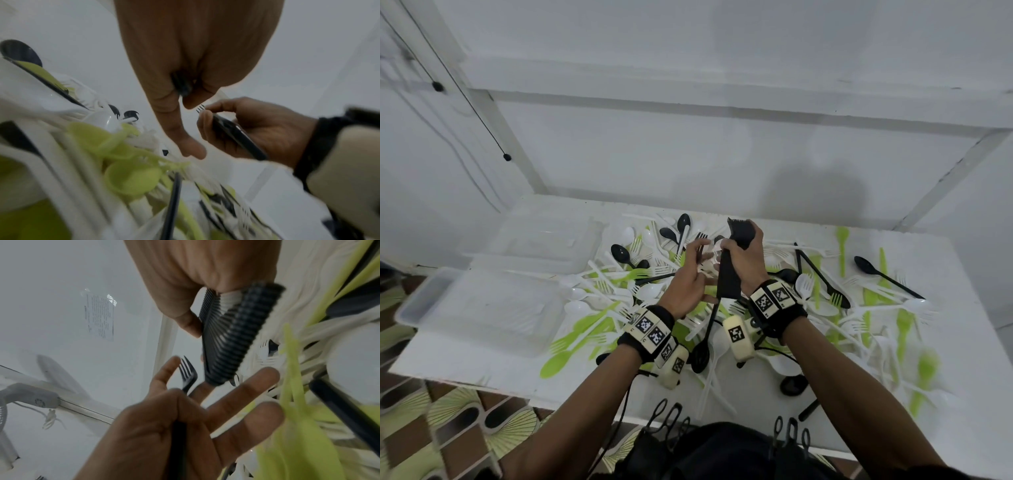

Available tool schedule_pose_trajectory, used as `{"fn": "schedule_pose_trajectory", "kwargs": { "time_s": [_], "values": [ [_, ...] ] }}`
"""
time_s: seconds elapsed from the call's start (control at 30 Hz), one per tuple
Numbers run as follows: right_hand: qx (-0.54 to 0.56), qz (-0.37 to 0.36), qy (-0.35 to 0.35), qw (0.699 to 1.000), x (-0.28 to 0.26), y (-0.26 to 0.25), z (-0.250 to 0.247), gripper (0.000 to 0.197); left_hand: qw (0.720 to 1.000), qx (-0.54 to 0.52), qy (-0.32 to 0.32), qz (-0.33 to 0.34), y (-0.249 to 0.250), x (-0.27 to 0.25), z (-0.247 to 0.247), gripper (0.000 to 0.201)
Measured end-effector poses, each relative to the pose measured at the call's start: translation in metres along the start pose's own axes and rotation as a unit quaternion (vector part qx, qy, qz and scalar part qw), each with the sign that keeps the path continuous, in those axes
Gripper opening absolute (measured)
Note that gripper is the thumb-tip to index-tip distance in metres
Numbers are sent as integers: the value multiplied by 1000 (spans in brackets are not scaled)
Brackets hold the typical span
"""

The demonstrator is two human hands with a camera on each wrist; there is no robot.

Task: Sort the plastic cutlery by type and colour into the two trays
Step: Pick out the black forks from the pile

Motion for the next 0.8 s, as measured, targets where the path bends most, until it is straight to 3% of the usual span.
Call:
{"fn": "schedule_pose_trajectory", "kwargs": {
  "time_s": [0.1, 0.17, 0.37, 0.63, 0.73, 0.8],
  "values": [
    [18, 5, -44, 999, -8, -9, 4, 62, 998, -53, 22, -36, 3, 8, -11, 77],
    [20, 5, -73, 997, -15, -8, 10, 60, 992, -109, 29, -50, 7, 10, -8, 75],
    [-4, 3, -74, 997, -28, -1, 23, 60, 982, -179, 39, -45, 7, 11, 4, 82],
    [7, 35, -110, 993, -31, 3, 22, 54, 986, -162, -26, -31, 5, 8, 12, 97],
    [7, 35, -112, 993, -32, 5, 22, 57, 992, -107, -62, -28, 9, 7, 11, 87],
    [20, 31, -121, 992, -32, 2, 20, 52, 986, -149, -71, -28, 7, 8, 3, 78]
  ]
}}
Point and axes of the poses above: each hand's wrist, its own x-axis towards the middle knuckle, its own z-axis out of the palm, y = z × x, the point moved 6 cm from there along x, towards the middle knuckle, and after that the axes turned 1 degree about -y, right-handed, at the moved point
